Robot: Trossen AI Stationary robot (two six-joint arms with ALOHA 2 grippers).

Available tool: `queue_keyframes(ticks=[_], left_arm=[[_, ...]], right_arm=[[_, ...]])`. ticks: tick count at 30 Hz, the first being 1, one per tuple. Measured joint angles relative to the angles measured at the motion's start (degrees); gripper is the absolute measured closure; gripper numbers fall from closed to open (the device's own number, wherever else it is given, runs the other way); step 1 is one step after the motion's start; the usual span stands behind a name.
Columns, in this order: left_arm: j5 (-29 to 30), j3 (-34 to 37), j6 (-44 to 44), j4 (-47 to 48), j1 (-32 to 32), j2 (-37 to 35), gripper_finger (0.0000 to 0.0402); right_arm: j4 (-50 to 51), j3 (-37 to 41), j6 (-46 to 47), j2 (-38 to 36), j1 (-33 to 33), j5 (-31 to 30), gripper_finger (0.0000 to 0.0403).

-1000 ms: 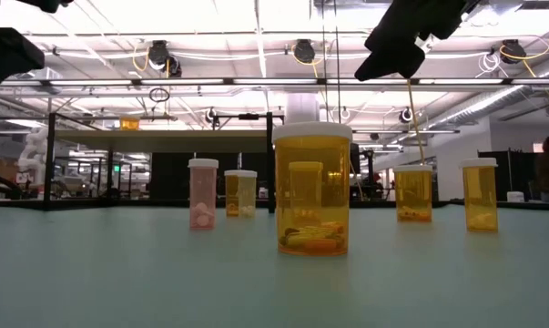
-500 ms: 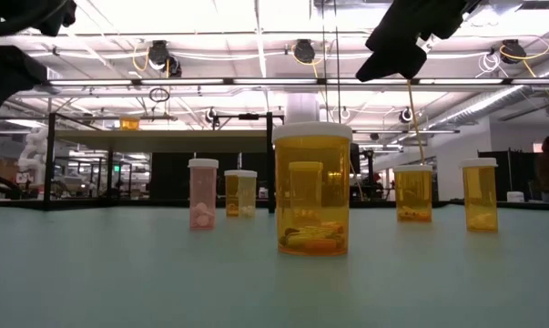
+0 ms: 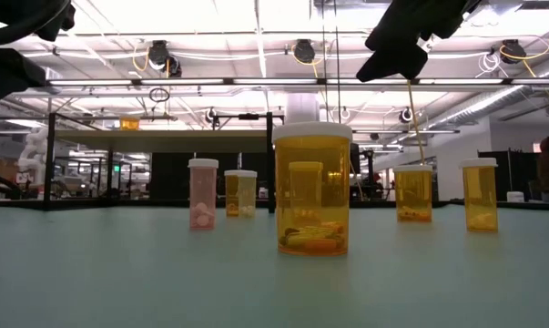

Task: Pick and place medicine bottles onto shelf by color
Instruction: Put the big orange pill bottle on the shelf aligned with the other big orange pill bottle

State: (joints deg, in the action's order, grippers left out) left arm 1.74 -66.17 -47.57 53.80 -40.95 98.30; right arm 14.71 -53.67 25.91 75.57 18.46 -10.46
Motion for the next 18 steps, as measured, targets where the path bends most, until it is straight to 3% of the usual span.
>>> queue_keyframes(ticks=[5,9,18], left_arm=[[-0.08,0.0,-0.17,0.0,0.0,0.0,0.0165],[-0.13,0.0,-0.16,0.21,0.0,0.0,0.0197],[0.46,0.0,-0.79,2.84,0.69,0.0,0.0169]], right_arm=[[0.01,0.0,0.0,0.0,0.0,0.0,0.0163],[0.01,0.0,0.0,0.0,0.0,-0.09,0.0163],[0.0,0.0,-0.09,0.0,0.0,-0.34,0.0163]])
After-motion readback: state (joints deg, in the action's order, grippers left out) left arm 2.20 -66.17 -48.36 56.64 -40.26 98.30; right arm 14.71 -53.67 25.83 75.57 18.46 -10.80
